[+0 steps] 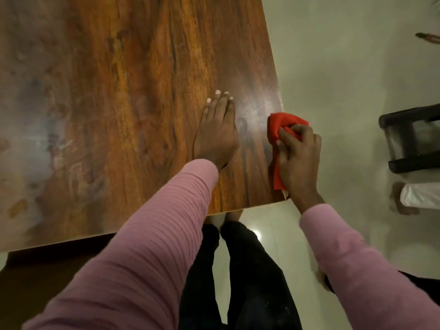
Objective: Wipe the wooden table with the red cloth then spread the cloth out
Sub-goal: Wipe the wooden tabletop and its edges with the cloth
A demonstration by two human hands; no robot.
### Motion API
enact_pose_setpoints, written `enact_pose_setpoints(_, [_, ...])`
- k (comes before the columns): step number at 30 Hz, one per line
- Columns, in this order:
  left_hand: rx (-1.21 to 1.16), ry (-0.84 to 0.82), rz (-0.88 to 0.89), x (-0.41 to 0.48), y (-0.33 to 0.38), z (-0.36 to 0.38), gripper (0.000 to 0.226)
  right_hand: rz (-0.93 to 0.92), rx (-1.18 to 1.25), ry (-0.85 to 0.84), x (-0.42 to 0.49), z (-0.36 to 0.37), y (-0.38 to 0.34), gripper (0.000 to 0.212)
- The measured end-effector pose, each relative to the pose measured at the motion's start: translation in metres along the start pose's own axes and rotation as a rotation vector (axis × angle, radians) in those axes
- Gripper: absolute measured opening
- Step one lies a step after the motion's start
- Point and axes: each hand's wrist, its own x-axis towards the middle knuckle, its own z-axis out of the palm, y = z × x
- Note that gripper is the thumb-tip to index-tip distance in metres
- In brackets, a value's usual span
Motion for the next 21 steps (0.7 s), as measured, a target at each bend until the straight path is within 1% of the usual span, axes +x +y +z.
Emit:
enact_pose_setpoints(5, [0.029,-0.007,-0.028,-0.027,0.002,-0.002,0.049,0.048,-0.042,0.017,-0.025,0.002,-0.013,0.029])
enact_pose_setpoints(8, [0.042,-0.067,-0.056,-0.047,0.004,-0.009,0.05,0.092,-0.021,0.004,-0.036,0.008,-0.033,0.031])
enact_pose_setpoints(9, [0.034,-0.091,-0.061,-0.054,0.006,-0.012,0.05,0.084,-0.023,-0.015,-0.043,0.01,-0.042,0.032])
enact_pose_setpoints(11, [0.015,-0.118,-0.074,-0.069,0.009,-0.021,0.064,0.028,-0.031,-0.073,-0.058,0.015,-0.059,0.032])
enact_pose_setpoints(12, [0.01,-0.113,-0.08,-0.076,0.01,-0.024,0.068,-0.004,-0.032,-0.101,-0.064,0.016,-0.064,0.032])
enact_pose_setpoints(15, [0.045,-0.102,-0.08,-0.098,0.015,-0.031,0.058,-0.066,-0.019,-0.17,-0.065,0.011,-0.064,0.031])
enact_pose_setpoints(17, [0.076,-0.097,-0.071,-0.11,0.018,-0.033,0.053,-0.105,-0.031,-0.212,-0.062,0.003,-0.06,0.035])
enact_pose_setpoints(19, [0.082,-0.135,-0.119,-0.118,0.02,-0.035,0.053,-0.108,-0.034,-0.232,-0.062,-0.004,-0.057,0.043])
enact_pose_setpoints(21, [0.048,-0.176,-0.164,-0.122,0.019,-0.033,0.058,-0.062,-0.024,-0.204,-0.069,-0.008,-0.06,0.046])
